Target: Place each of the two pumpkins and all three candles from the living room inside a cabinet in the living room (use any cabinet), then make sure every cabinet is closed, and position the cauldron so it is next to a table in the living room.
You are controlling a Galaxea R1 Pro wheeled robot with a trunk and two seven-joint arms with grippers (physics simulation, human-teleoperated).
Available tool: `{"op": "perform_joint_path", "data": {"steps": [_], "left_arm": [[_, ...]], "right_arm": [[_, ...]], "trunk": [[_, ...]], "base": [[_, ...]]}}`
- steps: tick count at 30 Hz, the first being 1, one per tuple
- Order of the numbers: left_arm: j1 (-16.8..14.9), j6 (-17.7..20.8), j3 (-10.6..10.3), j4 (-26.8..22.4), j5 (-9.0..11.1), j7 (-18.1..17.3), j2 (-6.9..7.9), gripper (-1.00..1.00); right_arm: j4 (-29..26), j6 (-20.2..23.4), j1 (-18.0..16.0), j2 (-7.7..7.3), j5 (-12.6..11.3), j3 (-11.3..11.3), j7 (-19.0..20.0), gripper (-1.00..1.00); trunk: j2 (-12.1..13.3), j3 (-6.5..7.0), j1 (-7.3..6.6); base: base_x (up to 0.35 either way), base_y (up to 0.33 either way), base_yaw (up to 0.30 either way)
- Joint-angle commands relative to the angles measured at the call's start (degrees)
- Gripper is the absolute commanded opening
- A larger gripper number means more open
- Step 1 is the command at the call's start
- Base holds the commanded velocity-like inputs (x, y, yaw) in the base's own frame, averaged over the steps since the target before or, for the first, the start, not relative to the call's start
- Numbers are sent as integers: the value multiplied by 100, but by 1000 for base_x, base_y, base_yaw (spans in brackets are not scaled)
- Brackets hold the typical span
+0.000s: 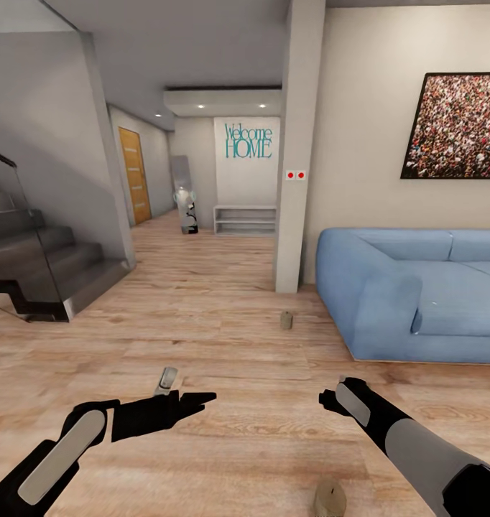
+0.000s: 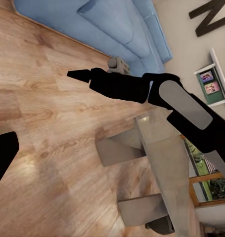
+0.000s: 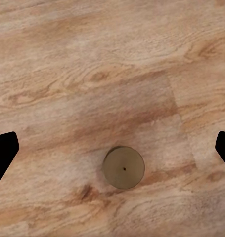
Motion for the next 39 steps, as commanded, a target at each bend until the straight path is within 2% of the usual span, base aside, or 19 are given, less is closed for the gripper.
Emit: {"op": "perform_joint_path", "data": {"steps": [1,5,11,14,20,33,39], "left_arm": [[-5,12,-7,-10,0,-19,7,100],[-5,21,-7,-25,19,-26,11,100],[-2,125,-8,-56,266,-31,24,100],[-1,170,-10,-69,331,-32,25,100],[3,185,-24,-143,353,-32,21,100],[3,185,-25,-151,354,-32,22,100],[3,186,-25,-151,354,-32,22,100]], "right_arm": [[-14,16,-5,-7,-50,46,-43,100],[-17,16,-5,-11,-50,46,-40,100],[-39,21,-5,-5,-54,46,-36,100],[-60,44,-5,-4,-52,48,94,100],[-42,112,-5,-3,-51,54,399,100],[-23,205,-5,1,-41,57,440,100],[-19,201,-4,5,20,56,444,100]], "trunk": [[-3,-6,-1],[-163,-78,87],[-404,-186,219],[-524,-240,285],[-765,-347,416],[-1286,-581,702],[-1322,-711,731]], "base": [[0,0,0],[0,0,0],[0,0,0],[0,0,0],[0,0,0],[0,0,0],[0,0,0]]}}
